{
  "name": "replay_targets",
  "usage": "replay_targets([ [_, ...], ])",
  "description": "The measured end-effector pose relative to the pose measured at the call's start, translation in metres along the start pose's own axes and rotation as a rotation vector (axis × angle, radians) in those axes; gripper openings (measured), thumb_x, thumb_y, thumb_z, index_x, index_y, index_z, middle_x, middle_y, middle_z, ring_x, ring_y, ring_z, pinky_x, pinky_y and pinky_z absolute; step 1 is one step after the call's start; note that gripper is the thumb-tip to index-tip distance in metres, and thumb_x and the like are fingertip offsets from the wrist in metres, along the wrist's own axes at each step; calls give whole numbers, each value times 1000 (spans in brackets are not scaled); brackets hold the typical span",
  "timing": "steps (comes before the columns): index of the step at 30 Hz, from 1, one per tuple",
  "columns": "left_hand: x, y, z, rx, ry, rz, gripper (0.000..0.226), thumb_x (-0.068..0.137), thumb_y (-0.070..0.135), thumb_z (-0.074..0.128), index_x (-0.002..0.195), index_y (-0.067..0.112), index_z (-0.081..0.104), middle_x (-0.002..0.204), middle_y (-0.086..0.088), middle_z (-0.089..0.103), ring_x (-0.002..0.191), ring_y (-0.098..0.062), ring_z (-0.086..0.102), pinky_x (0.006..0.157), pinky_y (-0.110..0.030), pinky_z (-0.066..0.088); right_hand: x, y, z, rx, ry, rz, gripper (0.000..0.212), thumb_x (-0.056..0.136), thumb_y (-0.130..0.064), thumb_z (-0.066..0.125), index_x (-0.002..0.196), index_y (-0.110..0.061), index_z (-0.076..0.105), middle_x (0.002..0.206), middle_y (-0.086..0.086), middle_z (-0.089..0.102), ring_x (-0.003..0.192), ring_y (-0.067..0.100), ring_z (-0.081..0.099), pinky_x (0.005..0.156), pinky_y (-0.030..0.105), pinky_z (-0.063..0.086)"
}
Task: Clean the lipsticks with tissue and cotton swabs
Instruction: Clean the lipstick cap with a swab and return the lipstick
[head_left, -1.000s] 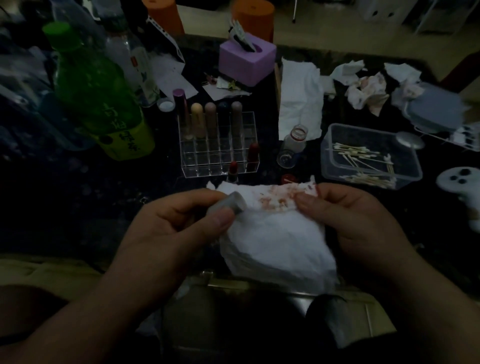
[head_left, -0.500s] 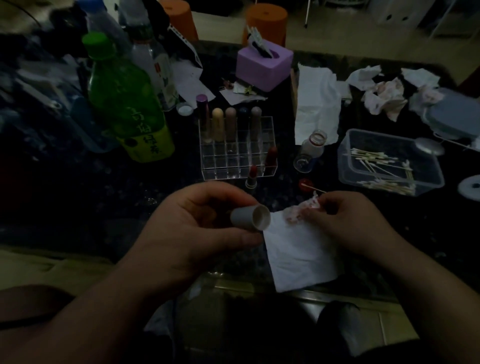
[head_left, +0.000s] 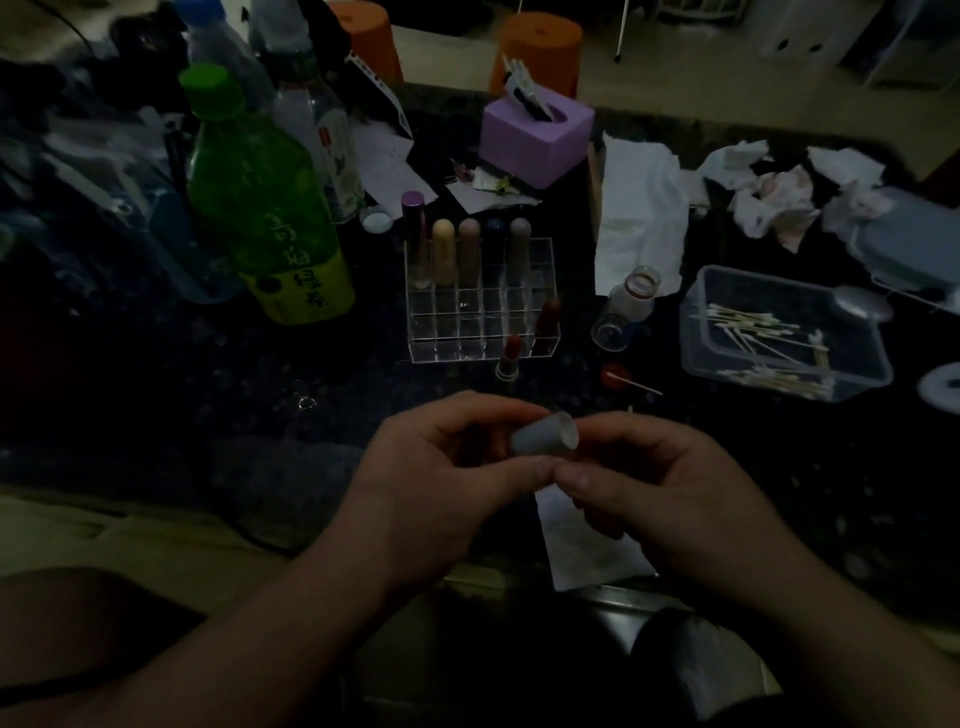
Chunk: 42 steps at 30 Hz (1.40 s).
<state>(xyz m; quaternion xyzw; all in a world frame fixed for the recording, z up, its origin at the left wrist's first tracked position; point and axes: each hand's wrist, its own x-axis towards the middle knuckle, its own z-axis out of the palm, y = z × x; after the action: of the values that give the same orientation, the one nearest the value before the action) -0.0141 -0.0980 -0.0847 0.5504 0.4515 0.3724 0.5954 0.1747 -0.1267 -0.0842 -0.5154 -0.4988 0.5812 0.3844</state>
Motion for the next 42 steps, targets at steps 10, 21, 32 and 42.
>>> replay_targets([
  [10,8,-11,5,213,63,295,31,69,24,80,99,31,76,88,7,68,82,-16,67,72,-18,51,-1,1,5,-83,146,-256,27,77,-14,77,103,-10,75,99,9,71,94,32,68,78,49,58],
  [21,16,-9,-3,428,12,361,27,80,16,81,102,30,75,85,9,70,81,-14,68,70,-20,53,3,5,2,-179,250,-376,13,81,-12,75,93,-10,72,94,1,71,92,23,69,78,40,57],
  [32,64,-48,-2,660,251,-133,67,75,49,81,132,25,54,121,4,58,95,-4,57,69,-10,38,22,8,-8,374,202,71,12,72,0,56,83,3,59,87,25,68,63,28,60,48,30,42],
  [42,77,-46,11,621,340,18,24,86,32,77,109,24,73,99,8,63,86,-4,61,83,-25,53,20,9,-15,278,182,315,19,89,-2,60,71,-4,53,64,16,58,51,21,53,43,27,36],
])
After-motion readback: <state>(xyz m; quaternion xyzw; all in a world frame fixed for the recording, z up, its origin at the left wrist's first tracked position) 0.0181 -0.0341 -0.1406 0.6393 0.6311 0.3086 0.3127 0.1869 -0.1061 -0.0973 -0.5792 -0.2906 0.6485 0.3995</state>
